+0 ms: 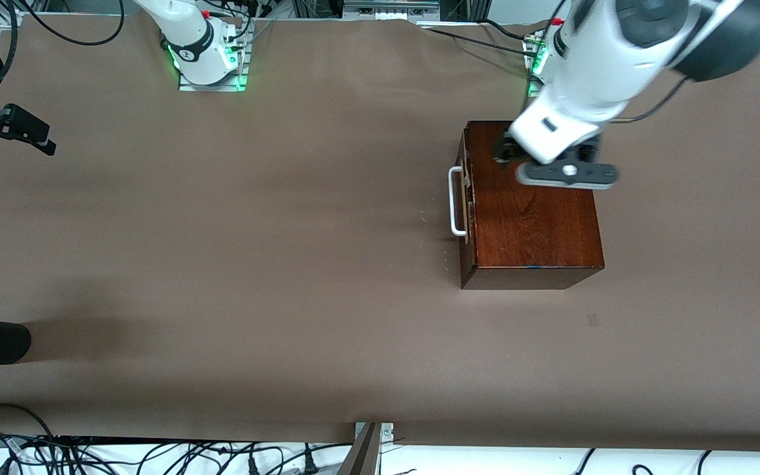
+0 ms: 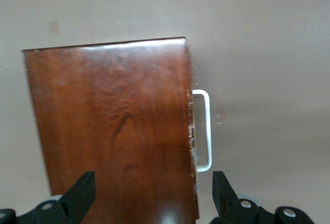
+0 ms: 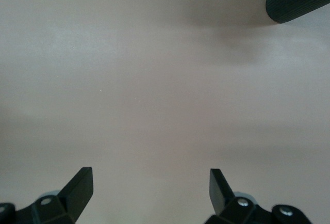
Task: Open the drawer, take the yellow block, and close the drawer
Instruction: 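Move the left gripper to the white drawer handle of the box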
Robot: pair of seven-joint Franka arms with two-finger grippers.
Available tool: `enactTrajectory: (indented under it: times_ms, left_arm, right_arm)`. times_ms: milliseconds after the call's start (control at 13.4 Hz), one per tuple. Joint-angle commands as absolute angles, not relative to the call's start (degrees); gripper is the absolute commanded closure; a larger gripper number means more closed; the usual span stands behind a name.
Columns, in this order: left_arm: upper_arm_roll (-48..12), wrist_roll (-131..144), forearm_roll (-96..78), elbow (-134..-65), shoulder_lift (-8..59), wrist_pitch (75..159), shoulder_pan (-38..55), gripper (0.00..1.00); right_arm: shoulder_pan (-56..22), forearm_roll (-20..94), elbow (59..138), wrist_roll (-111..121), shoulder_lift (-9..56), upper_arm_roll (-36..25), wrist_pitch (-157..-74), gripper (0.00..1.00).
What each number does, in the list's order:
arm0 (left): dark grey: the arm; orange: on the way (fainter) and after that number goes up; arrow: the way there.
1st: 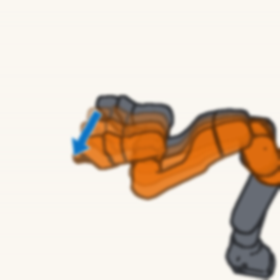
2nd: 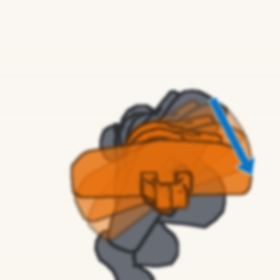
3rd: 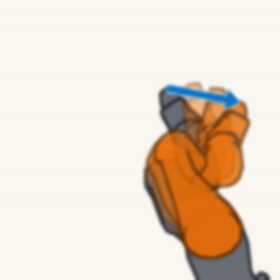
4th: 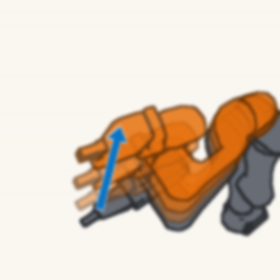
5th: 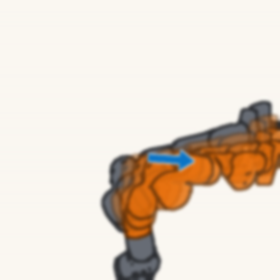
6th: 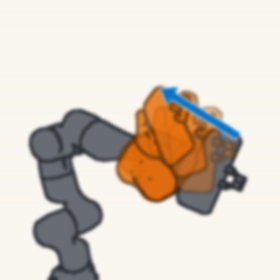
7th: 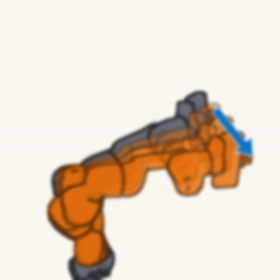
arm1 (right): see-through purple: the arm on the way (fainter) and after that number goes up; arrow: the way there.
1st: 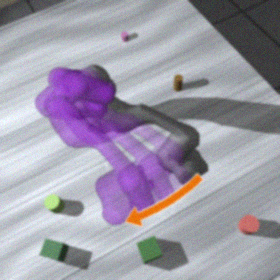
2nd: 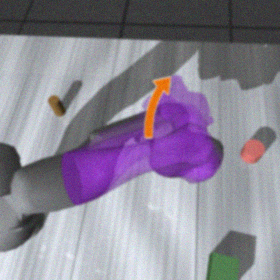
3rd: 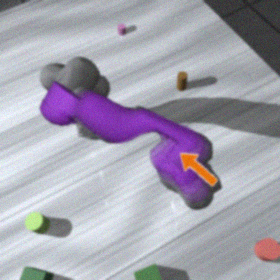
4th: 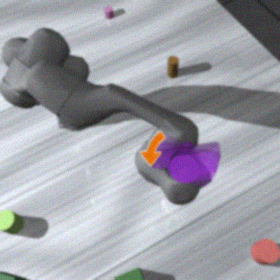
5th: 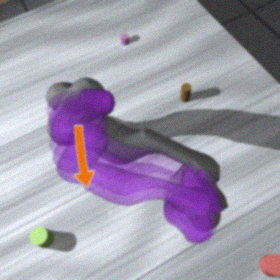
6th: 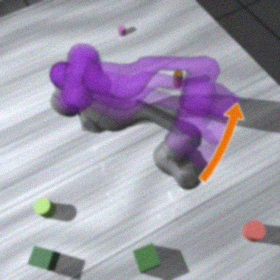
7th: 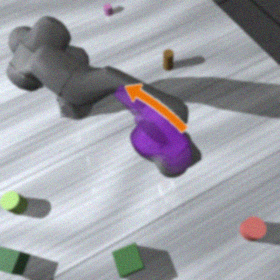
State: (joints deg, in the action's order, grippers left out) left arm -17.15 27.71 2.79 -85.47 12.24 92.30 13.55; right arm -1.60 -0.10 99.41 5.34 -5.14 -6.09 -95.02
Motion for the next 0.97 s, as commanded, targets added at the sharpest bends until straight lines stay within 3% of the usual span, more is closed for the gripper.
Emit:
enactTrajectory:
  times_ms: [0, 896]
  left_arm:
    - [-17.0, 30.9, 6.1, -86.5, 15.2, 95.0, 17.1, 0.0]
    - [-17.1, 46.4, 15.5, -94.3, 26.0, 106.1, 28.6, 0.0]
  right_arm:
    - [-1.4, 0.1, 98.3, 4.7, -4.7, -5.9, -94.0, 0.0]
    - [-1.5, 0.1, 98.3, 4.7, -4.7, -5.8, -94.1, 0.0]
